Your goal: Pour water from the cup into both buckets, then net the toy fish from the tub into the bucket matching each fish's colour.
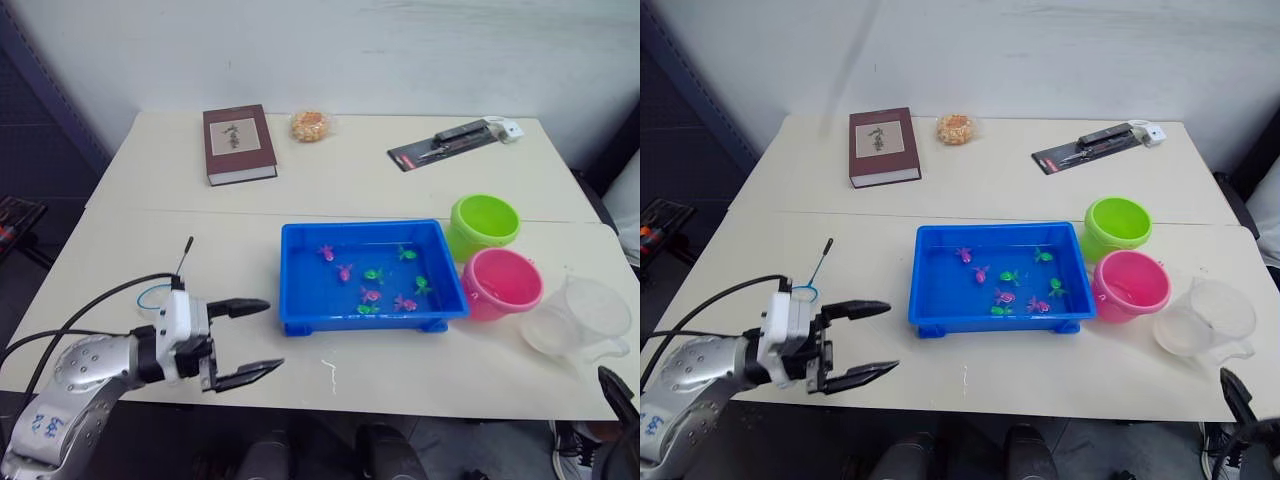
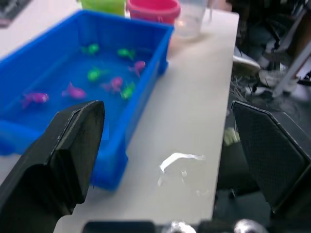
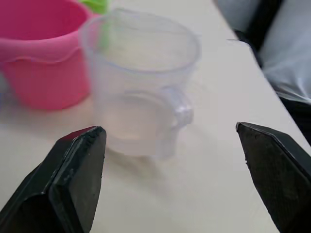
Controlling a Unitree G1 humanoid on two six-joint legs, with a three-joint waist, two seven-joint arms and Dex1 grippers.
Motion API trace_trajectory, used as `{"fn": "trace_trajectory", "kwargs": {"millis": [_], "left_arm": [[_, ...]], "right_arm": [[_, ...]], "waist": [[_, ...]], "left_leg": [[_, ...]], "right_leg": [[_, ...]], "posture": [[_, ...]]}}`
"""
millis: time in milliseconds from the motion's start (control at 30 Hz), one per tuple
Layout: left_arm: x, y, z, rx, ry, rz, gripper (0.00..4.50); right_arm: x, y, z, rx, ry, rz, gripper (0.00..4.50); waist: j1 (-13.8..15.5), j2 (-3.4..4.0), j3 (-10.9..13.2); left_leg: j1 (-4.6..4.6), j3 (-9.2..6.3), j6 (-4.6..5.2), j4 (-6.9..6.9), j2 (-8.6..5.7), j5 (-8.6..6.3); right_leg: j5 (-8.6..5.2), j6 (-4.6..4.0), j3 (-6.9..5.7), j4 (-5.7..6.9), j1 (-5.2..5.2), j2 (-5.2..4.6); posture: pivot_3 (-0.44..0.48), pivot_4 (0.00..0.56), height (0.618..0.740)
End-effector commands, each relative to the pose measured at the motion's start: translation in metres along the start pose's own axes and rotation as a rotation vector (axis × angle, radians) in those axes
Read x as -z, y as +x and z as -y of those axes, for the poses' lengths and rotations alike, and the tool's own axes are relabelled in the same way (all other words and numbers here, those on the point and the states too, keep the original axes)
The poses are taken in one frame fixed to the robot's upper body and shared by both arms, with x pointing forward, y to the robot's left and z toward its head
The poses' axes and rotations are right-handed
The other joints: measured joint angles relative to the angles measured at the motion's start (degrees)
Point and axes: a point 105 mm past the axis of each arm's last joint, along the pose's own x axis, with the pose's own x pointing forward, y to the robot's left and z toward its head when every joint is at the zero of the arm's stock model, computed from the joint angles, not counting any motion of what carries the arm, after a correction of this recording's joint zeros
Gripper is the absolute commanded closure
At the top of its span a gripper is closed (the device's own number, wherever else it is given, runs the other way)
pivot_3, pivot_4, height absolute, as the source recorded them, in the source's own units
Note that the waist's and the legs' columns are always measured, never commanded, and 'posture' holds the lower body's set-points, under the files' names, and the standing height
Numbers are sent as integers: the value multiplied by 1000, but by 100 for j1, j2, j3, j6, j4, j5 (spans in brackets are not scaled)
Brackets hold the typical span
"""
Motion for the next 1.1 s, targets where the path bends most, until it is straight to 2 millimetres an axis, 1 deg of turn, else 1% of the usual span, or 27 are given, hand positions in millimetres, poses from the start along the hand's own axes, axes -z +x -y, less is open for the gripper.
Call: {"fn": "trace_trajectory", "kwargs": {"millis": [33,167,267,367,533,733,833,933,1000,1100], "left_arm": [[-10,8,3,36,20,32,29],[-9,8,1,40,22,24,29],[-8,7,1,32,23,19,29],[-7,6,1,26,25,14,29],[-9,8,1,16,32,20,29],[-8,9,1,25,32,15,29],[-8,10,-1,28,37,13,29],[-9,12,-2,29,43,15,29],[-7,12,-2,39,38,2,29],[-5,12,-3,39,39,-3,0]], "right_arm": [[-1,9,12,136,38,16,0],[4,17,15,192,67,5,0],[7,20,14,196,76,-6,0],[13,22,12,202,83,-29,0],[24,26,17,241,135,-39,0],[30,40,26,301,173,-8,0],[30,43,34,372,213,42,0],[31,51,32,374,234,71,0],[29,56,32,383,247,98,0],[27,61,33,400,259,130,874]], "waist": [[-18,15,-9],[-13,20,-12],[-5,20,-12],[-9,20,-12],[-21,20,-12],[-72,20,-12],[-75,20,-11],[-70,20,-11],[-76,20,-12],[-80,20,-12]], "left_leg": [[-1,0,-1,0,0,1],[-3,0,-7,-2,2,5],[-4,1,-5,0,3,6],[-2,4,-2,1,2,6],[-2,3,-2,0,4,6],[-2,3,-2,0,4,6],[-1,4,-2,0,4,7],[-2,4,-2,2,3,7],[-2,5,-2,2,3,7],[-2,6,-4,2,6,9]], "right_leg": [[0,0,-1,1,-3,1],[-1,-2,-1,6,-9,12],[-1,-1,1,7,-8,14],[-1,-1,6,8,-7,14],[-1,-1,5,10,-8,14],[-1,-1,5,10,-8,15],[-1,-1,6,10,-8,16],[-1,-1,5,11,-8,15],[-1,-1,5,11,-8,17],[-1,-1,6,11,-9,23]], "posture": [[0,150,738],[0,150,738],[0,150,738],[0,150,738],[0,150,738],[0,150,738],[0,150,738],[0,150,738],[0,150,738],[0,150,738]]}}
